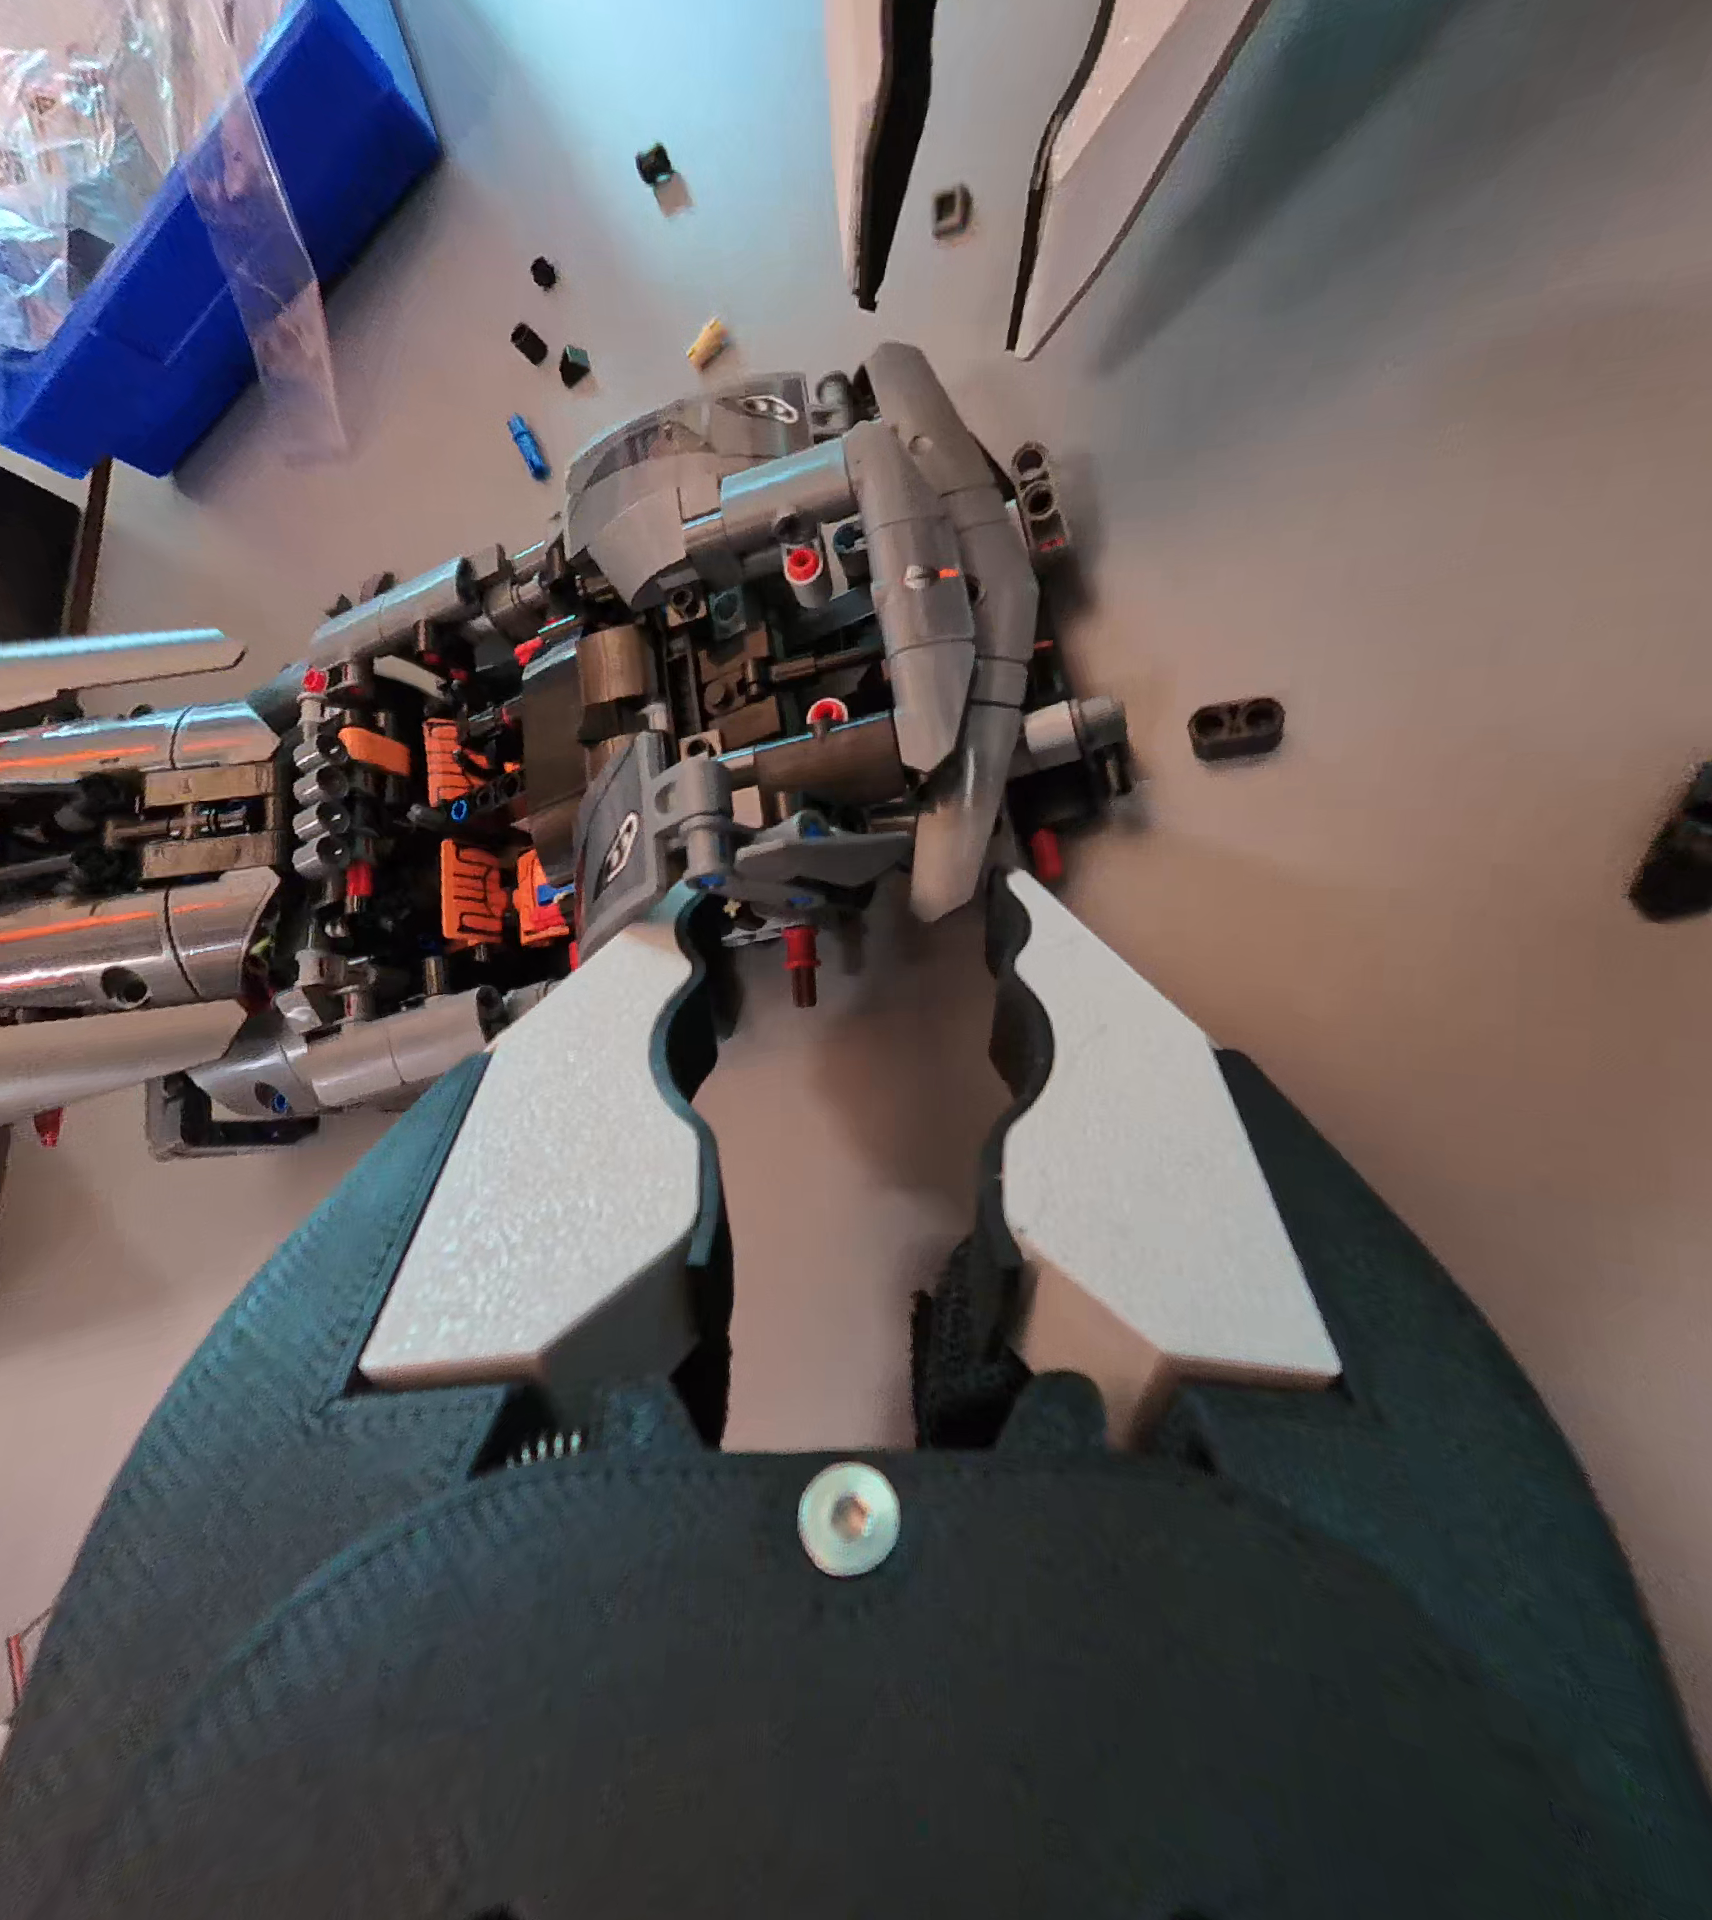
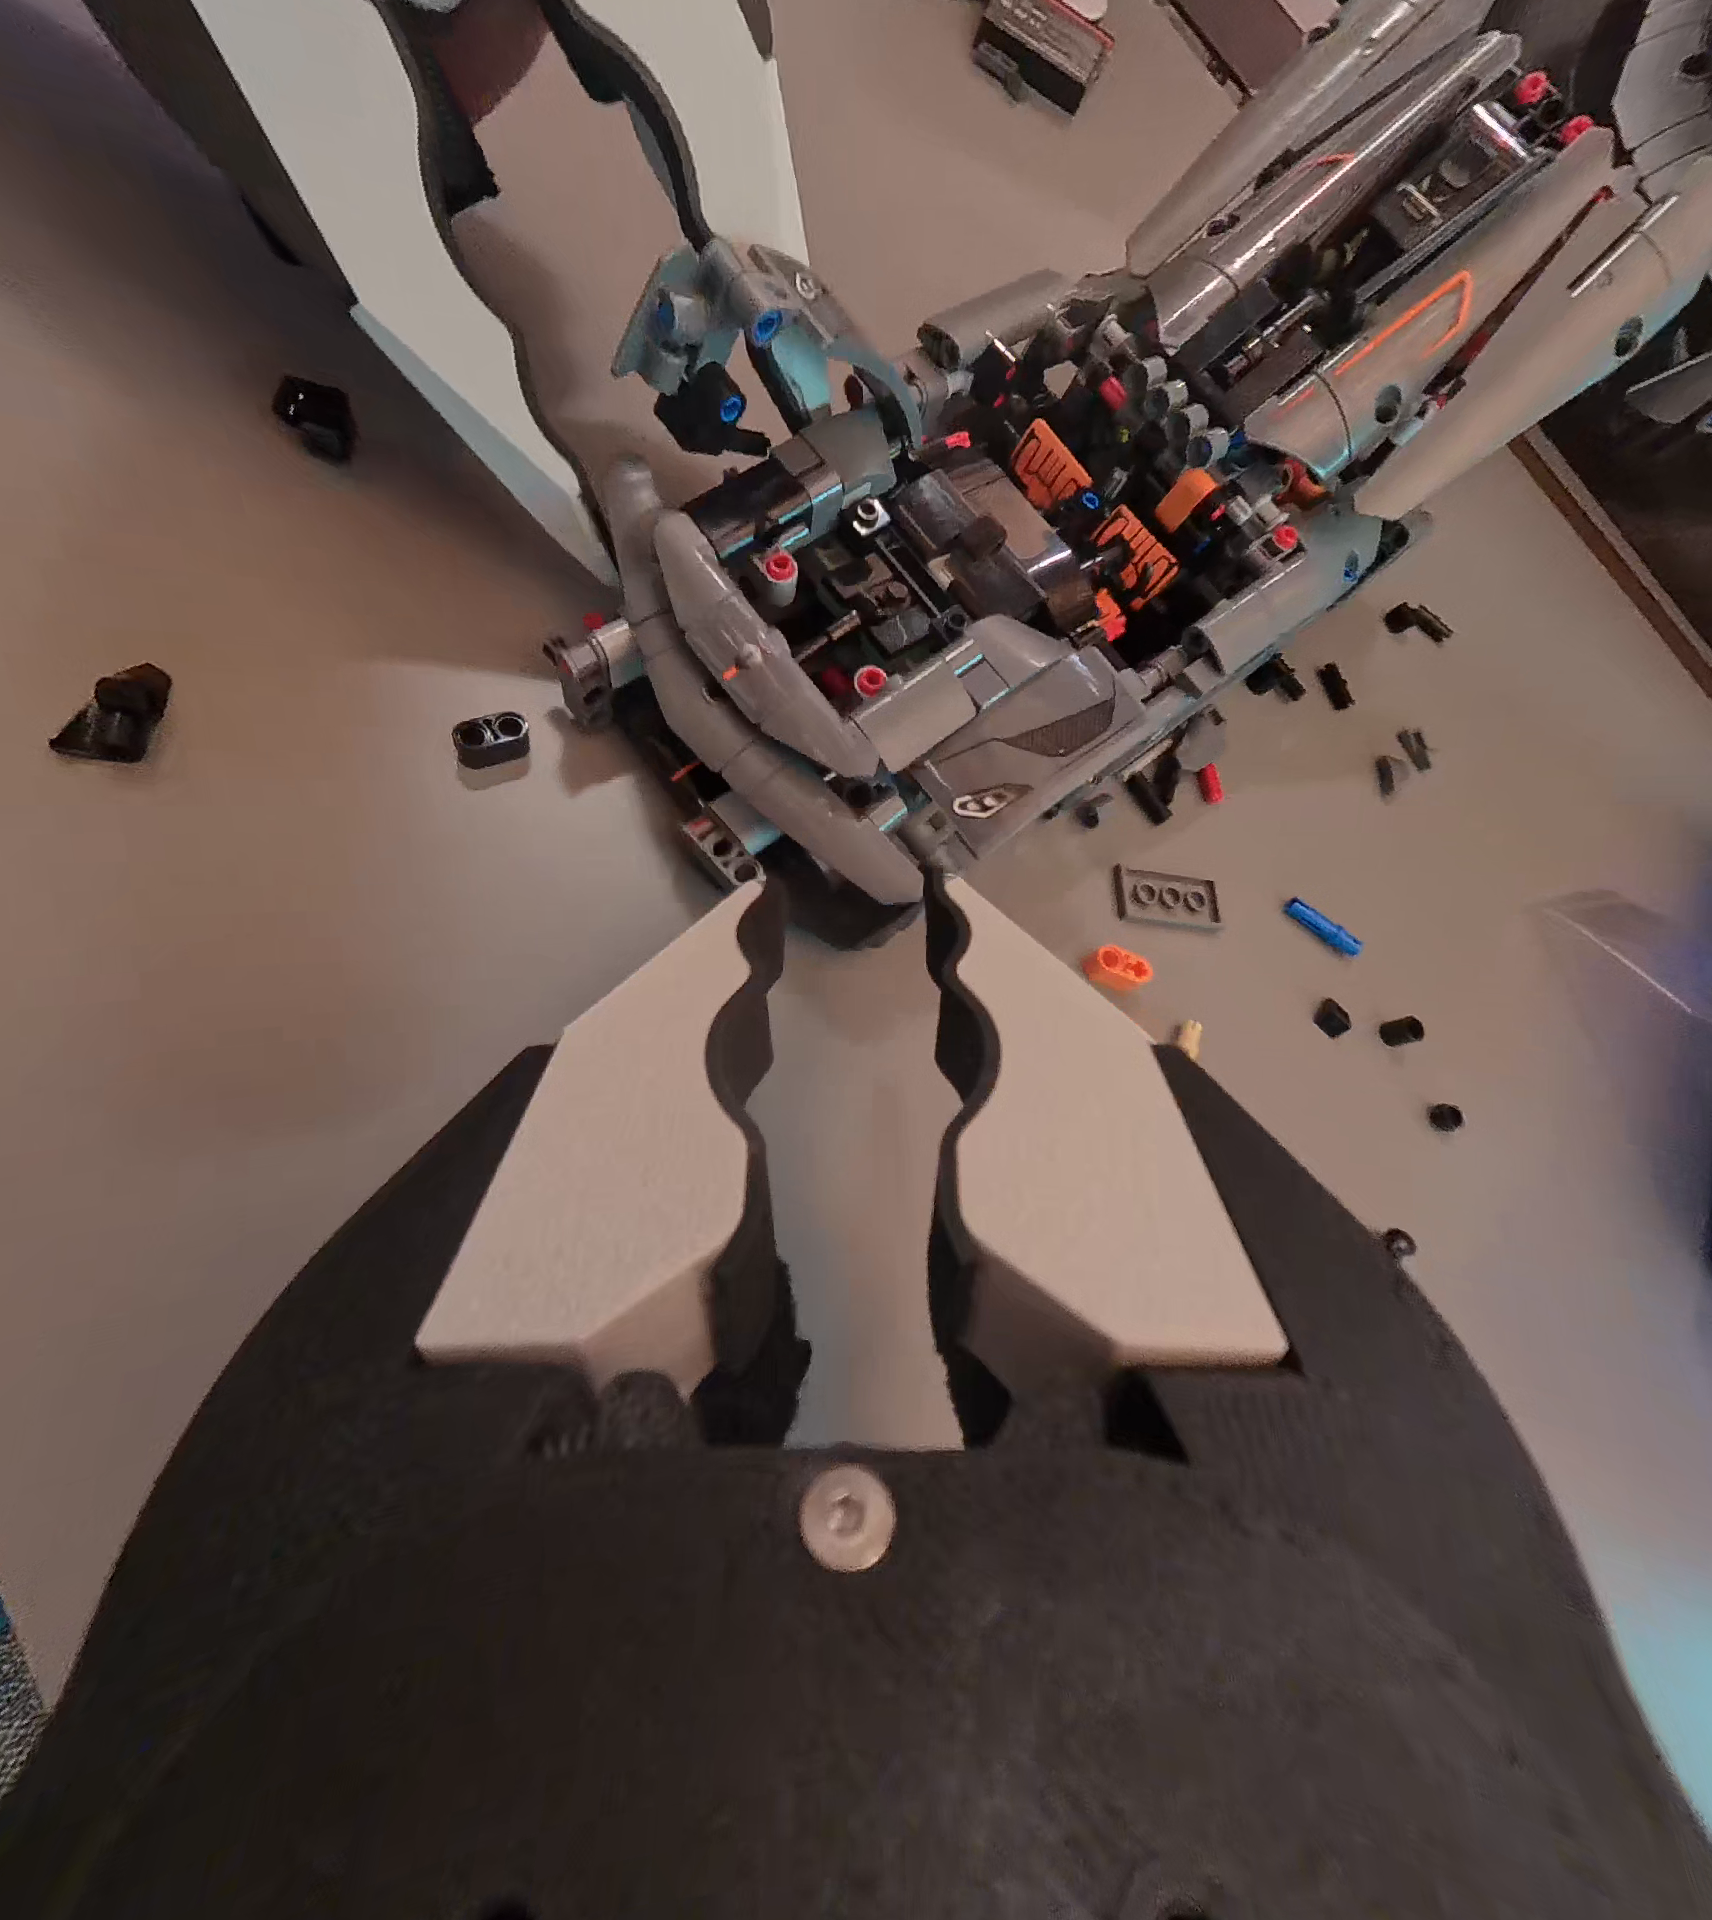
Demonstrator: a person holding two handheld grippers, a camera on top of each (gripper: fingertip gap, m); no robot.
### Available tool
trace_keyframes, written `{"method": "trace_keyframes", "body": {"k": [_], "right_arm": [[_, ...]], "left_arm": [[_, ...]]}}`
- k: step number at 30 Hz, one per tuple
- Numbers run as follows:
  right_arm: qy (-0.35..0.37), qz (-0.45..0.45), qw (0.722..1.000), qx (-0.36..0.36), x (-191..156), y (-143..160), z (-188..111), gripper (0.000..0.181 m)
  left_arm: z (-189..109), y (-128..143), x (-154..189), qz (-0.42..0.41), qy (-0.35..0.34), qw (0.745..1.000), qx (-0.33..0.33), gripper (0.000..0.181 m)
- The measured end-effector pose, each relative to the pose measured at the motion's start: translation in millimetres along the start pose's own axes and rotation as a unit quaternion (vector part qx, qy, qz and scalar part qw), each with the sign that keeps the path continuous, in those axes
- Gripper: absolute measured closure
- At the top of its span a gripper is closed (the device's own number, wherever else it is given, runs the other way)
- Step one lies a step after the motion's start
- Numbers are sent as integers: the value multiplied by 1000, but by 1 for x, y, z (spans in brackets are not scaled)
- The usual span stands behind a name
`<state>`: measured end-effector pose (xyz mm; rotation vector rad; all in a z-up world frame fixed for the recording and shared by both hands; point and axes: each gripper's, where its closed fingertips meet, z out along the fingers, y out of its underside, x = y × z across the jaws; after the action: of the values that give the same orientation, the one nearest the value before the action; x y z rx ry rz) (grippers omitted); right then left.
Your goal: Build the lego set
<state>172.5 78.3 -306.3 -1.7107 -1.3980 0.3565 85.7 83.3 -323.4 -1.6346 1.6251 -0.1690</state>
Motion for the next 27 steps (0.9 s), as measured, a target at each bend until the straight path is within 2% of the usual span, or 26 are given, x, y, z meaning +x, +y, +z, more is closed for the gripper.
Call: {"method": "trace_keyframes", "body": {"k": [4,10,14,19,27], "right_arm": [[15,-1,1000,8,3,-9,-6,155],[30,-21,999,34,-10,-35,-9,153],[40,-40,998,32,-28,-59,5,155],[70,-28,997,20,-32,-80,22,159],[101,6,994,-28,-32,-82,44,172]], "left_arm": [[2,-3,4,26,5,1000,-3,130],[-24,11,-2,45,20,999,13,134],[-35,18,-20,21,-15,999,35,135],[-43,18,-28,31,-40,998,48,136],[-39,17,-32,26,-55,996,59,137]]}}
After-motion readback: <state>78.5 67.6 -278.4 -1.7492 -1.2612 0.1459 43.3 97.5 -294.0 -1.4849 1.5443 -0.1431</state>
